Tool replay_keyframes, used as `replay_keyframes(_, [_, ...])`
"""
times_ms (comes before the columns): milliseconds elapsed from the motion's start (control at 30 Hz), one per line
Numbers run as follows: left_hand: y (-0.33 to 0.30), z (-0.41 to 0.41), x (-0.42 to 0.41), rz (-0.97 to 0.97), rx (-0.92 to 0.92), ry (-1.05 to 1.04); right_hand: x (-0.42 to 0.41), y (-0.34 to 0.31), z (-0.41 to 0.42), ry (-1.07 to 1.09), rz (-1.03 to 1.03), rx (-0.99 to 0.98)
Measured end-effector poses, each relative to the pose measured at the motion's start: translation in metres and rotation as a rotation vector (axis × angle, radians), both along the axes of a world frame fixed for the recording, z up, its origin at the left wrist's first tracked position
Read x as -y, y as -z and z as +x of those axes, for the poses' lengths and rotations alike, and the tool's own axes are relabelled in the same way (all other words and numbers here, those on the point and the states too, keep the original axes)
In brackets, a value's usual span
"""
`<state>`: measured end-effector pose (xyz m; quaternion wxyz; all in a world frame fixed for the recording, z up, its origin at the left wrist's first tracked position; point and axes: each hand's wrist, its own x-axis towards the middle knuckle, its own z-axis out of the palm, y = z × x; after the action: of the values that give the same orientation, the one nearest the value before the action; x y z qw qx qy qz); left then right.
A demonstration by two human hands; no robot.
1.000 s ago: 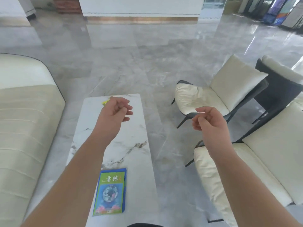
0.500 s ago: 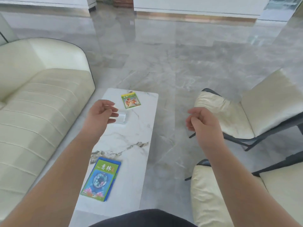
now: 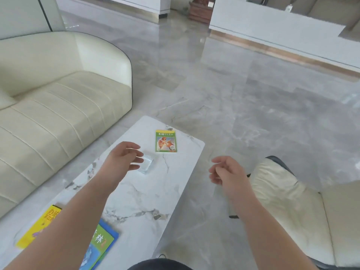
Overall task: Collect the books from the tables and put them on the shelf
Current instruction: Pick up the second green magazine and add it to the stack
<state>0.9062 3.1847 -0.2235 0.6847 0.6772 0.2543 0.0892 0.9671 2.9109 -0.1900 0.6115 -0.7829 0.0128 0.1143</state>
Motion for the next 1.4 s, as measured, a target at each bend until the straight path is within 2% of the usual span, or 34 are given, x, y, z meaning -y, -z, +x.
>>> replay_keyframes(233, [0.016, 0.127, -0.016, -0.013, -0.040, -0.069, -0.048, 0.027, 0.154, -0.101, 0.012, -0.064])
replay_keyframes(400, [0.096, 0.230, -0.038, -0.071, -0.178, -0.190, -0.083, 0.113, 0.266, -0.152, -0.058, -0.196])
replay_keyframes(500, [0.175, 0.303, -0.055, -0.100, -0.283, -0.211, -0.116, 0.199, 0.340, -0.185, -0.107, -0.273])
replay_keyframes(700, [0.393, 0.458, -0.093, -0.135, -0.432, -0.319, -0.197, 0.430, 0.497, -0.122, -0.181, -0.413])
replay_keyframes(900, [0.553, 0.568, -0.122, 0.083, -0.712, -0.289, -0.232, 0.596, 0.593, -0.237, -0.396, -0.463])
replay_keyframes(1000, [0.593, 0.595, -0.130, 0.084, -0.879, -0.263, -0.241, 0.633, 0.612, -0.300, -0.486, -0.521])
replay_keyframes(1100, [0.608, 0.602, -0.130, 0.052, -0.951, -0.252, -0.245, 0.648, 0.621, -0.288, -0.477, -0.581])
replay_keyframes(1233, [0.600, 0.595, -0.135, -0.040, -0.869, -0.208, -0.246, 0.638, 0.627, -0.261, -0.378, -0.639])
replay_keyframes(1400, [0.536, 0.549, -0.138, -0.184, -0.691, -0.315, -0.250, 0.583, 0.609, -0.269, -0.279, -0.535])
